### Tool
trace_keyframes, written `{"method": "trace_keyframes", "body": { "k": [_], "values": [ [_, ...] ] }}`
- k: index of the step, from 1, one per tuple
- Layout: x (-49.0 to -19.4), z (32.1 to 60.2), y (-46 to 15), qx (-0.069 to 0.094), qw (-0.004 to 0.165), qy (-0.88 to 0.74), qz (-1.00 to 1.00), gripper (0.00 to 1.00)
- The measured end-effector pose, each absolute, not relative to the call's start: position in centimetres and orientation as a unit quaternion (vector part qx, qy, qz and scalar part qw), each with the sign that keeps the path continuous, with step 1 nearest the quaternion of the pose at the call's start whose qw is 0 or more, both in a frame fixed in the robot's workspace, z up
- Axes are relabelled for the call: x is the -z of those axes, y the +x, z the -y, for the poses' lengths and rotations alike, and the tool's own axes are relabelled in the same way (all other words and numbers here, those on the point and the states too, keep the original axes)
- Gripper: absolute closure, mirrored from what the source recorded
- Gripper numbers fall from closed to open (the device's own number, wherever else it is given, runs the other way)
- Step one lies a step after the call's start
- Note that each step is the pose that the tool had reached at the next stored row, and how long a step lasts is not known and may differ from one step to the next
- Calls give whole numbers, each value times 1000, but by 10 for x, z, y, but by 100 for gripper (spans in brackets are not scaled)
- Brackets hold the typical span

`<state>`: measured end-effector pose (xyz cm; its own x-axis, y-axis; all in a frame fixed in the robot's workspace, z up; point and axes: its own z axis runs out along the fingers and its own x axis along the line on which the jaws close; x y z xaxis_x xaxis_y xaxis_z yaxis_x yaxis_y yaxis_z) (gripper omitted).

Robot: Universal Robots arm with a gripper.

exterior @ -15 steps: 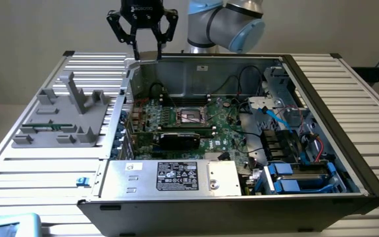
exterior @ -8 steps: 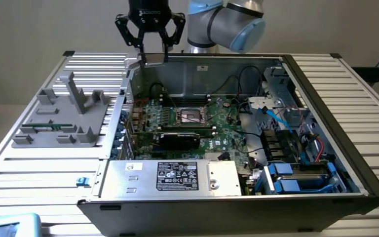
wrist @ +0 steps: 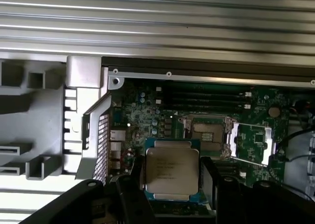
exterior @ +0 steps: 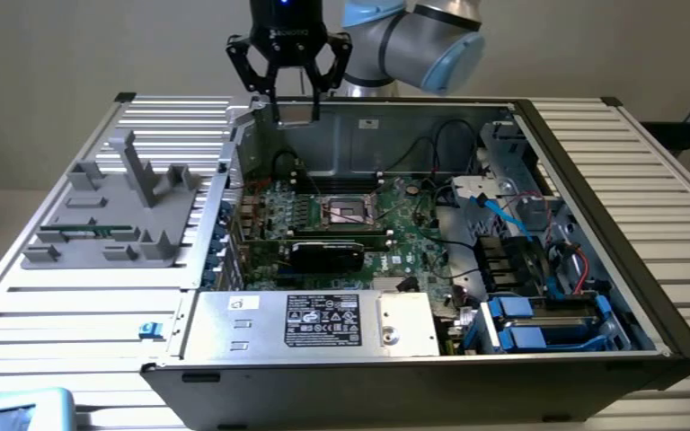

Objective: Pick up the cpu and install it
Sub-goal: 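Pick up the cpu and move it towards the insertion slot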

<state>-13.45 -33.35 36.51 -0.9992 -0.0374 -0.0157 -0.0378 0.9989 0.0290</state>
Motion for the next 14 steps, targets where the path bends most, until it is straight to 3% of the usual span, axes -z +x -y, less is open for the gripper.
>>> {"method": "trace_keyframes", "body": {
  "k": [14],
  "values": [
    [-349,334,-106,-16,8,-17,-1000,45]
  ]
}}
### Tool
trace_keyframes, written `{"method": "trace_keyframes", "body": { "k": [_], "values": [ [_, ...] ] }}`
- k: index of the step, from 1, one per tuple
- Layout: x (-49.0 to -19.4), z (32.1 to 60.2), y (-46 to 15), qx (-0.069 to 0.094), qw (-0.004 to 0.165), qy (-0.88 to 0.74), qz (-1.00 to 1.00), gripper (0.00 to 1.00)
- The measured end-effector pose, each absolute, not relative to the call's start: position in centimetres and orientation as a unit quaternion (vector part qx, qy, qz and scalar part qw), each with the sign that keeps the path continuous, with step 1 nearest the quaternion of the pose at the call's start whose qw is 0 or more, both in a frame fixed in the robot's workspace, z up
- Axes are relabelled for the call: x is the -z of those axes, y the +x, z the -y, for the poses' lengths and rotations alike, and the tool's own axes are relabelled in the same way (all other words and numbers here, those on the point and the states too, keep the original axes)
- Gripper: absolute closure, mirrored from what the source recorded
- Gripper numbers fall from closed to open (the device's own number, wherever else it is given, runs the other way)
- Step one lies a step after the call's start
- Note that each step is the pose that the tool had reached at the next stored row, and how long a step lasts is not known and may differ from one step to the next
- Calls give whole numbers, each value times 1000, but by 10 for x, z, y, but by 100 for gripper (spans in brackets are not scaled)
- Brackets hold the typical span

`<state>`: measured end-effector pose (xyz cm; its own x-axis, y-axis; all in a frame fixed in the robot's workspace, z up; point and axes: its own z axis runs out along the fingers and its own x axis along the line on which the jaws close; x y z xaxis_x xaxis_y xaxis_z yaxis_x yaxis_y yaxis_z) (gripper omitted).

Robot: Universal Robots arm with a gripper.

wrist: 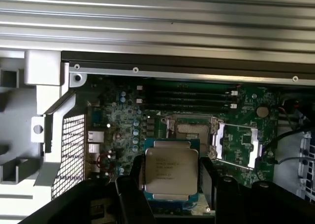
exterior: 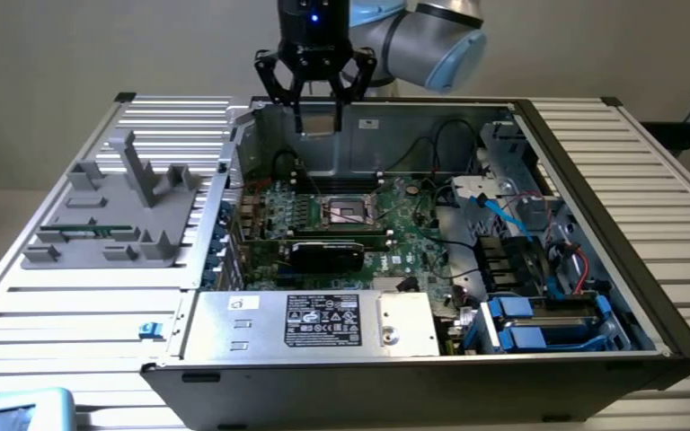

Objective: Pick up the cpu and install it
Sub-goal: 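Pick up the cpu and move it towards the insertion slot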

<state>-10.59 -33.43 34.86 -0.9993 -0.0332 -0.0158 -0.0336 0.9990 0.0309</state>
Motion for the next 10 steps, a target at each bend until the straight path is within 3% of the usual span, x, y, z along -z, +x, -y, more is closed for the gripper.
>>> {"method": "trace_keyframes", "body": {
  "k": [10],
  "values": [
    [-342,334,-83,-17,8,-15,-1000,45]
  ]
}}
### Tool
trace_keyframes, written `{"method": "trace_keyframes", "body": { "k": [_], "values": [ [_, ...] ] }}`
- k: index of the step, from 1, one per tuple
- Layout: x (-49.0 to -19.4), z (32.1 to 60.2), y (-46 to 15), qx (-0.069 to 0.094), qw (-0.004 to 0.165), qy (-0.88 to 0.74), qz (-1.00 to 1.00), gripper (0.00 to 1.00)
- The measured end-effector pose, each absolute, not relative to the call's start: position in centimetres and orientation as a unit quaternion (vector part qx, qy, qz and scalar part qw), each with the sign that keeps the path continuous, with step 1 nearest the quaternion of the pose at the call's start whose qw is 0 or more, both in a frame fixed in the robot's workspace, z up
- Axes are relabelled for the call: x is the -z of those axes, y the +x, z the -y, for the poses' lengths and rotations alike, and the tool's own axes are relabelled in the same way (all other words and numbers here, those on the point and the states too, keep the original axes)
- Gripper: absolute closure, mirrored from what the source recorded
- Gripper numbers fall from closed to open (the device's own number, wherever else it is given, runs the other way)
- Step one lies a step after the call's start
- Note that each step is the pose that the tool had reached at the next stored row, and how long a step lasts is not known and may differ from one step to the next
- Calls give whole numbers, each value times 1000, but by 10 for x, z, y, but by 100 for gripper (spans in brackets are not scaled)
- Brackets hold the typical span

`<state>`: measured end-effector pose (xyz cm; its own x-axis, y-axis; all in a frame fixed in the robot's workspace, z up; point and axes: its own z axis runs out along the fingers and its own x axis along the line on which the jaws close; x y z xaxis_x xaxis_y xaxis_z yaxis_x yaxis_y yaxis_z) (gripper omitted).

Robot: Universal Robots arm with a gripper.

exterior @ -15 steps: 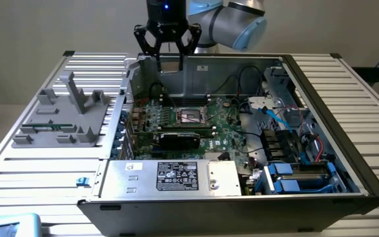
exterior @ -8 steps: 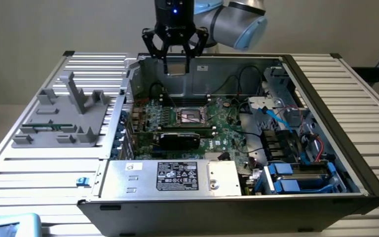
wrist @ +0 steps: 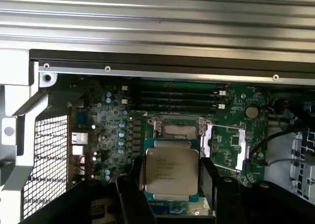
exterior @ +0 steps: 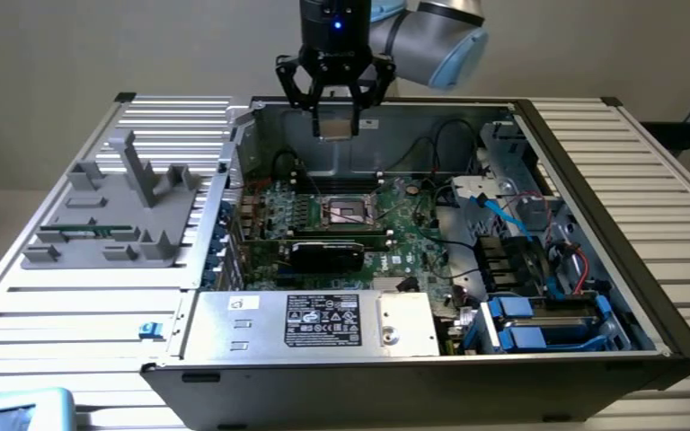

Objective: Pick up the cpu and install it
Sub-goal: 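Pick up the cpu and move it towards the insertion slot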

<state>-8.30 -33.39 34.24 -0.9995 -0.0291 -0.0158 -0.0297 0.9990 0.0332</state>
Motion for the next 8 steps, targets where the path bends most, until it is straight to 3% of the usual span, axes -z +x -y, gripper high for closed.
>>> {"method": "trace_keyframes", "body": {
  "k": [8],
  "values": [
    [-338,330,-69,-17,7,-11,-1000,45]
  ]
}}
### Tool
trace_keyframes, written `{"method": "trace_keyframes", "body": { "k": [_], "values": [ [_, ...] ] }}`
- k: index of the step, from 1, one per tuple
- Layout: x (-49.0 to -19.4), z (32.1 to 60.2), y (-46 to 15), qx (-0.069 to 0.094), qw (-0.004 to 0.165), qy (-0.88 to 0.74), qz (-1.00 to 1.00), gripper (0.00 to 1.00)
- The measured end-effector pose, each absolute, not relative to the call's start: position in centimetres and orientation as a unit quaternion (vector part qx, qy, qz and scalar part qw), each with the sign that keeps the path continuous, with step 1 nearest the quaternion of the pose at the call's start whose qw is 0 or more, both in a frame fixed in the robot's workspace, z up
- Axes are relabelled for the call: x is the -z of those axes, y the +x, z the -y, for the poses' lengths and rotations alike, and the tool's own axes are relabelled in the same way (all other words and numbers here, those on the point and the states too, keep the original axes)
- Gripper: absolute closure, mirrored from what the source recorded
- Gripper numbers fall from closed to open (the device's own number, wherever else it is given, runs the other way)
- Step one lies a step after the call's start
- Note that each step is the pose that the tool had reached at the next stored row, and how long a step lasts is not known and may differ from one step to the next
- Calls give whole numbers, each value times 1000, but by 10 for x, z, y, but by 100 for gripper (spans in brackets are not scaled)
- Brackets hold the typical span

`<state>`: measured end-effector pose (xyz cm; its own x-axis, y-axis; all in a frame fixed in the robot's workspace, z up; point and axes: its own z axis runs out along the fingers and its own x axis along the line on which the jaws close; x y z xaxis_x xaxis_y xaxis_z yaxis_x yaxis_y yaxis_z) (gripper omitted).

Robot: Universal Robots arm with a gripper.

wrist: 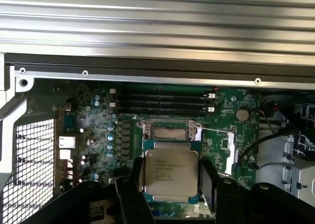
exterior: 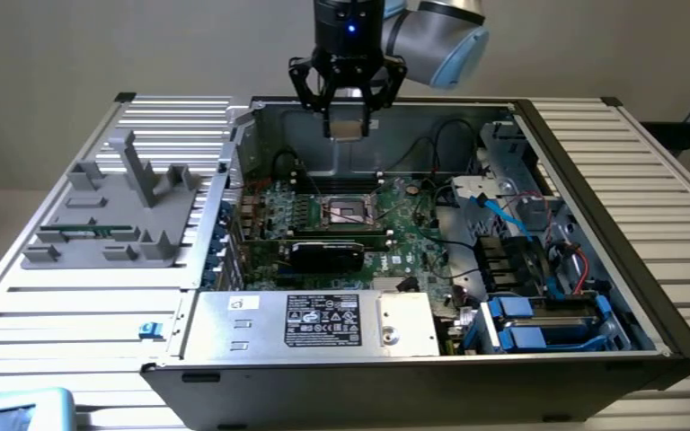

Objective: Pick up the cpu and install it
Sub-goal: 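Pick up the cpu and move it towards the insertion slot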

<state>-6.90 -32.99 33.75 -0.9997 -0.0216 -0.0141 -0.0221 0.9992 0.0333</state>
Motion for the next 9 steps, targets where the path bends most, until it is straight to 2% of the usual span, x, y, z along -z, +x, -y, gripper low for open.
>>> {"method": "trace_keyframes", "body": {
  "k": [9],
  "values": [
    [-332,320,-67,-17,0,-6,-1000,45]
  ]
}}
